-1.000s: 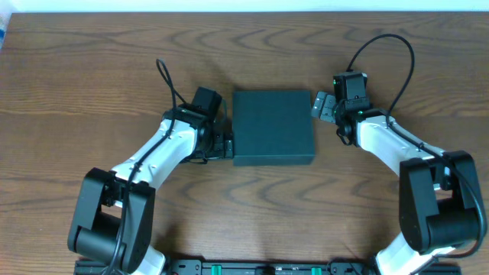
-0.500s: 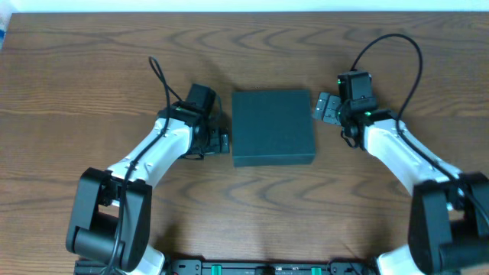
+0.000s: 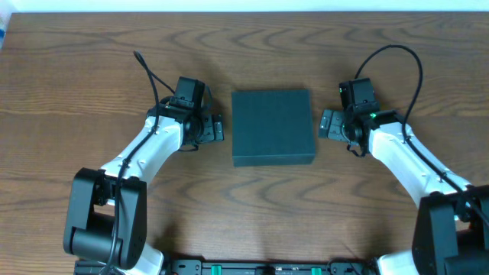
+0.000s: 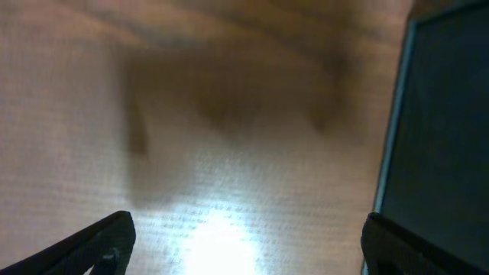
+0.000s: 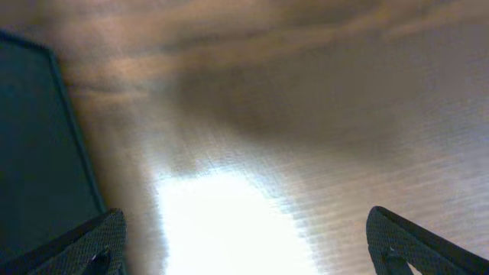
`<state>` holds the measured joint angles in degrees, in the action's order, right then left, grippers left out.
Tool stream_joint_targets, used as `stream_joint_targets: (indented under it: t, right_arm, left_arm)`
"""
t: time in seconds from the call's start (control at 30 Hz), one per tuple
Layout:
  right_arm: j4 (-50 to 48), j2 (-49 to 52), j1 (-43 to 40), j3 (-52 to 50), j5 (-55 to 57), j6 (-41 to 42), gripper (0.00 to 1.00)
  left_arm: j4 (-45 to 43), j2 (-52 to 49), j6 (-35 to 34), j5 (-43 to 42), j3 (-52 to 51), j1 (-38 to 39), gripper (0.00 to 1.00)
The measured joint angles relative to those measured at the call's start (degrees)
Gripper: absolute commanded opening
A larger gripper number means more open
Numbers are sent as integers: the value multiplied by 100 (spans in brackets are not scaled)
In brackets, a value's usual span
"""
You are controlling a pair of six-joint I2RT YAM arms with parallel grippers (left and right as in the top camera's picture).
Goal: Pack container
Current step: 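Press both grippers against the box's left and right sides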
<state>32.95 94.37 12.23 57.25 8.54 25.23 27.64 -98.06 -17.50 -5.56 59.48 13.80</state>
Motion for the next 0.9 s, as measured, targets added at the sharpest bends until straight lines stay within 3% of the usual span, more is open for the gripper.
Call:
stream_joint_targets:
  t: [0.9]
  right_arm:
    - [570, -4, 341, 0, -678, 92, 99]
  left_arm:
    - [-518, -20, 81, -155, 313, 0, 95]
